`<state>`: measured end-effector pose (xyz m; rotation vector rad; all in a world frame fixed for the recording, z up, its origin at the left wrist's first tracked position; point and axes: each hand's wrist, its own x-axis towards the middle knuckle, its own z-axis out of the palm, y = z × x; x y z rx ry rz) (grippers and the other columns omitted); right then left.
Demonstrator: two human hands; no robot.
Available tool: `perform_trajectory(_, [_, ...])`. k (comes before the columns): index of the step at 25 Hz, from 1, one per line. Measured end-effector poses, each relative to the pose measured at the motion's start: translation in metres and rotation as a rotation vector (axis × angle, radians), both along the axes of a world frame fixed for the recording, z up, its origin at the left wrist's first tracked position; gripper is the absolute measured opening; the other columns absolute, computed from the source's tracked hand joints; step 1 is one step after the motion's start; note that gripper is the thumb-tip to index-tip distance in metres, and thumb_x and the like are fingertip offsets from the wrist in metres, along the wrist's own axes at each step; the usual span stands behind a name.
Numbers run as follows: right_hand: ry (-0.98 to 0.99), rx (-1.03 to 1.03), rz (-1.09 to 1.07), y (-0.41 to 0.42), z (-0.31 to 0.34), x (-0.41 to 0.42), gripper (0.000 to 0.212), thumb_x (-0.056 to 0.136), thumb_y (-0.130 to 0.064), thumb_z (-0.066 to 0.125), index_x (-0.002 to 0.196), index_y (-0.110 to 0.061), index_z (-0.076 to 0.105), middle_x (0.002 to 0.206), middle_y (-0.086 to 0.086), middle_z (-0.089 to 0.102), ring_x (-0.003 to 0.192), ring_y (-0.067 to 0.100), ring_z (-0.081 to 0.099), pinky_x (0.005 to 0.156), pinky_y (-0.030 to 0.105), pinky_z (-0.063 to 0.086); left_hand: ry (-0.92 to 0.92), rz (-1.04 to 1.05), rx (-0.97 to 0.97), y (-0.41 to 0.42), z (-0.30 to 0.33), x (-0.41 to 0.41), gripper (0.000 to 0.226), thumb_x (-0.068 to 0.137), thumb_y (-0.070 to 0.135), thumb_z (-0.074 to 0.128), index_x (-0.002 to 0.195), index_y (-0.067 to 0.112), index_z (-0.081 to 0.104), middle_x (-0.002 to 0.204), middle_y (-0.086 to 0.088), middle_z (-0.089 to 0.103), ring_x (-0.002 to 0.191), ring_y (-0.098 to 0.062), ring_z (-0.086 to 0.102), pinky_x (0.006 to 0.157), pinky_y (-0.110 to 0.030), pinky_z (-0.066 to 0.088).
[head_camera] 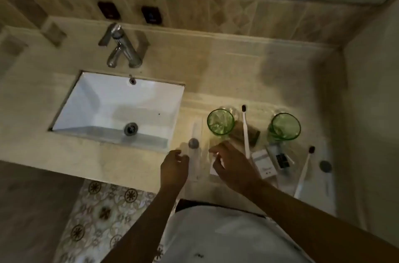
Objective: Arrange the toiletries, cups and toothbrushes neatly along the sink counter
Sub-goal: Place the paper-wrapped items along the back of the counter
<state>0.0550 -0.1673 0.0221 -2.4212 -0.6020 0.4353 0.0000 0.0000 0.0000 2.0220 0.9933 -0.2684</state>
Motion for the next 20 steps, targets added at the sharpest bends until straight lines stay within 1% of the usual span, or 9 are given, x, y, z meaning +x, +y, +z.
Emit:
perform_trajectory(4, [0.369, -0.040, -0.219, 0.047, -0.009, 0.005, 0.029, 0.091, -0.015, 0.056, 0.118, -0.015, 0.067, 0.118, 0.002, 0.070, 0.098, 0.012, 0.061, 0.076, 0.008, 0.040, 0.051, 0.088, -0.178, 0.019, -0.009, 0.010, 0.036, 0.093, 0.021, 0.056, 0.129, 0.019, 0.063, 0.129, -0.006, 0.066, 0.116, -0.026, 0.060, 0.101, -0.038, 0.048])
perform_trajectory(7, [0.523, -0.094, -0.329, 0.073, -0.021, 0.012, 0.034, 0.091, -0.018, 0.058, 0.123, -0.009, 0.063, 0.124, 0.007, 0.066, 0.109, 0.020, 0.061, 0.080, 0.018, 0.042, 0.064, 0.056, -0.267, 0.029, -0.028, 0.011, 0.035, 0.087, 0.025, 0.064, 0.122, 0.023, 0.067, 0.119, -0.002, 0.070, 0.108, -0.022, 0.066, 0.099, -0.043, 0.053])
perform_trajectory(10, [0.582, -0.123, -0.420, 0.084, -0.023, 0.016, 0.039, 0.091, -0.020, 0.058, 0.128, -0.007, 0.059, 0.125, 0.009, 0.064, 0.112, 0.023, 0.061, 0.081, 0.022, 0.043, 0.094, 0.181, -0.438, 0.038, -0.037, 0.015, 0.021, 0.076, 0.029, 0.067, 0.096, 0.029, 0.072, 0.099, -0.005, 0.076, 0.090, -0.024, 0.073, 0.087, -0.049, 0.060])
perform_trajectory(12, [0.683, -0.082, -0.479, 0.087, -0.024, 0.021, 0.038, 0.092, -0.019, 0.056, 0.129, -0.013, 0.056, 0.119, 0.006, 0.061, 0.108, 0.022, 0.058, 0.083, 0.024, 0.040, 0.106, 0.299, -0.588, 0.038, -0.030, 0.020, 0.013, 0.086, 0.016, 0.059, 0.089, 0.013, 0.071, 0.087, -0.015, 0.074, 0.077, -0.028, 0.072, 0.080, -0.053, 0.062])
perform_trajectory(15, [0.737, -0.019, -0.501, 0.094, -0.028, 0.021, 0.014, 0.081, -0.023, 0.058, 0.095, -0.024, 0.058, 0.091, -0.001, 0.060, 0.089, 0.021, 0.058, 0.084, 0.034, 0.051, 0.107, 0.351, -0.685, 0.036, -0.027, 0.024, 0.019, 0.094, 0.004, 0.051, 0.091, -0.006, 0.067, 0.078, -0.023, 0.064, 0.068, -0.031, 0.065, 0.074, -0.054, 0.061])
perform_trajectory(16, [0.738, 0.015, -0.519, 0.095, -0.029, 0.020, 0.004, 0.076, -0.022, 0.058, 0.078, -0.022, 0.060, 0.076, -0.001, 0.061, 0.079, 0.025, 0.062, 0.078, 0.041, 0.057, 0.083, 0.343, -0.676, 0.035, -0.026, 0.025, 0.020, 0.095, 0.003, 0.050, 0.090, -0.007, 0.066, 0.077, -0.023, 0.064, 0.067, -0.031, 0.065, 0.073, -0.053, 0.062])
perform_trajectory(17, [0.755, 0.041, -0.530, 0.096, -0.031, 0.019, 0.008, 0.075, -0.019, 0.059, 0.067, -0.018, 0.061, 0.064, -0.001, 0.062, 0.070, 0.027, 0.065, 0.067, 0.041, 0.058, 0.075, 0.323, -0.651, 0.034, -0.026, 0.025, 0.020, 0.094, 0.002, 0.050, 0.088, -0.006, 0.067, 0.077, -0.022, 0.066, 0.067, -0.032, 0.067, 0.072, -0.053, 0.063])
perform_trajectory(18, [0.787, 0.069, -0.528, 0.097, -0.029, 0.018, 0.014, 0.078, -0.015, 0.061, 0.064, -0.016, 0.063, 0.059, -0.003, 0.063, 0.065, 0.024, 0.065, 0.058, 0.034, 0.055, 0.076, 0.293, -0.609, 0.033, -0.027, 0.027, 0.021, 0.092, 0.002, 0.051, 0.085, -0.003, 0.070, 0.079, -0.021, 0.070, 0.069, -0.033, 0.070, 0.071, -0.053, 0.063])
perform_trajectory(20, [0.814, 0.066, -0.493, 0.095, -0.030, 0.018, 0.013, 0.082, -0.011, 0.064, 0.070, -0.015, 0.066, 0.062, -0.004, 0.065, 0.065, 0.017, 0.064, 0.056, 0.025, 0.050, 0.089, 0.219, -0.516, 0.034, -0.029, 0.029, 0.024, 0.088, 0.005, 0.056, 0.073, 0.013, 0.074, 0.077, -0.018, 0.075, 0.072, -0.034, 0.073, 0.072, -0.052, 0.063])
